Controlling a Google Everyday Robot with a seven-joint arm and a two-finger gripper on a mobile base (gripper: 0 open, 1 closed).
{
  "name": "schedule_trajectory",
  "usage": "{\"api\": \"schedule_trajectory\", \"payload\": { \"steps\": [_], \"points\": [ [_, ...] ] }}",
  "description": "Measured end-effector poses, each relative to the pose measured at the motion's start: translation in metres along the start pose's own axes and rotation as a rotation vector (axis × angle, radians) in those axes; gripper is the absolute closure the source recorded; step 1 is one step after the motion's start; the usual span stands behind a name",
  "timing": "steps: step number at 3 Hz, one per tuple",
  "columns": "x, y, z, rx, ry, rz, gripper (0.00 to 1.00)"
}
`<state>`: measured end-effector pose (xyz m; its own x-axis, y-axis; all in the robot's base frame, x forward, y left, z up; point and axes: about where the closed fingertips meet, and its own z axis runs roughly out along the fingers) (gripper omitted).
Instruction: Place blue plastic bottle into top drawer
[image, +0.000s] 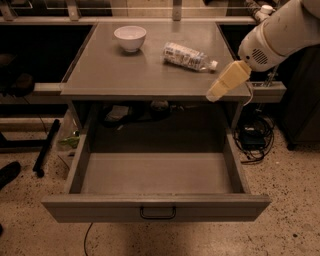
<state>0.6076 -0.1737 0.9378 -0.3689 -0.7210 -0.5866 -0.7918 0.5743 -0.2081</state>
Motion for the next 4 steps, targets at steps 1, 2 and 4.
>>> {"api": "schedule_trajectory", "payload": {
  "steps": [1, 2, 4],
  "points": [
    [0.000, 0.000, 0.000, 0.000, 0.000, 0.000, 0.00],
    [0.002, -0.003, 0.004, -0.015, -0.020, 0.019, 0.00],
    [0.025, -0.055, 0.046, 0.037, -0.090, 0.142, 0.00]
  ]
}}
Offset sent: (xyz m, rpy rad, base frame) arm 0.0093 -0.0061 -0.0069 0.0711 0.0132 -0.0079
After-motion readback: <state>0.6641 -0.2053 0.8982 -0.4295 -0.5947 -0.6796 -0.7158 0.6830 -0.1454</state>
